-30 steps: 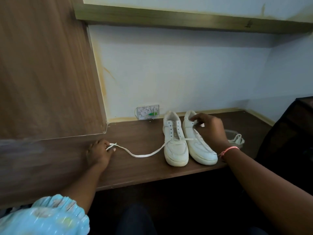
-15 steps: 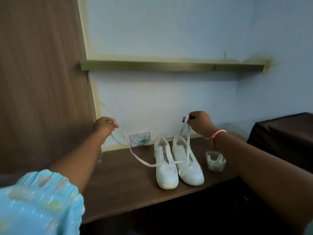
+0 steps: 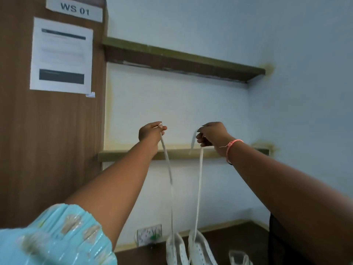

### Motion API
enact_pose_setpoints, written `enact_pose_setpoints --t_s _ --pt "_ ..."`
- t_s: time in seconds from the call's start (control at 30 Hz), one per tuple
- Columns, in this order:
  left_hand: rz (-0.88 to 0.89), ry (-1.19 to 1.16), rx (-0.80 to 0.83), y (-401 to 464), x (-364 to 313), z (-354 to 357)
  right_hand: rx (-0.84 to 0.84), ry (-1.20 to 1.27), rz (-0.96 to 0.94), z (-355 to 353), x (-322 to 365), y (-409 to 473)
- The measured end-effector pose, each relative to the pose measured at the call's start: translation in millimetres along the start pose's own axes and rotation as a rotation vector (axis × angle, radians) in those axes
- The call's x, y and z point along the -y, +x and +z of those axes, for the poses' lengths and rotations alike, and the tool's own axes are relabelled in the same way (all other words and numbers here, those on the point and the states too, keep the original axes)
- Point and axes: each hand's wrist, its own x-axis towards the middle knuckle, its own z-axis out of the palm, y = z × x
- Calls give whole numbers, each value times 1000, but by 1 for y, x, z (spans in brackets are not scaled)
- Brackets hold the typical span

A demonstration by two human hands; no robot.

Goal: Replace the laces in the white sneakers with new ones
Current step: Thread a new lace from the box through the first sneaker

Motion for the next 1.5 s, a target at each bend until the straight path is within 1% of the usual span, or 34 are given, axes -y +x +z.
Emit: enact_pose_setpoints --t_s 0.2,0.33,0.43,0.5,0.6,0.7,0.83,0.93,0.97,1.0,1.03,1.07,1.13,1.17,1.2,1.23,1.3,1.33,1.4,1.43,1.47,1.5 --pt "65 -11 62 -3 -39 37 -25 27 -52 0 45 8" --pt "78 10 83 -6 -48 52 0 47 32 5 66 11" --pt "91 58 111 -7 -52 58 15 -8 -12 6 76 8" --pt "109 115 122 -8 -54 60 53 -99 -39 5 79 6" --pt "119 154 105 -12 -57 61 118 -263 -9 8 82 6" --pt "110 151 110 -14 -57 58 139 -362 9 12 82 4" --pt "75 99 107 -15 -60 53 147 -400 -46 14 77 9" --pt "5 -26 91 -10 -59 45 146 -321 -37 14 59 16" --pt "14 3 74 -7 -58 39 144 -306 -25 13 51 16" --pt "29 81 69 -3 -56 31 148 -305 -13 14 42 15" --pt "50 267 79 3 -42 20 165 -332 6 17 22 13" --pt "121 537 106 11 -35 9 175 -375 0 18 10 11" --pt "187 1161 135 17 7 -21 178 -433 53 27 -36 2" --pt "230 1404 163 17 24 -31 192 -448 75 27 -50 -3" --pt "205 1563 202 11 55 -43 228 -481 126 34 -85 -8" --pt "174 1643 243 3 83 -53 250 -504 189 39 -116 -14" --pt "66 1607 316 -18 139 -69 347 -568 284 48 -163 -37" --pt "-12 1573 368 -28 168 -75 418 -616 277 53 -193 -46" --pt "-148 1459 422 -51 232 -84 498 -673 273 63 -256 -56" --pt "-186 1403 437 -66 267 -88 488 -661 293 70 -287 -68" --pt "-222 1342 446 -84 294 -91 438 -599 356 76 -308 -82" --pt "-250 1277 442 -101 319 -94 390 -607 325 80 -329 -96"
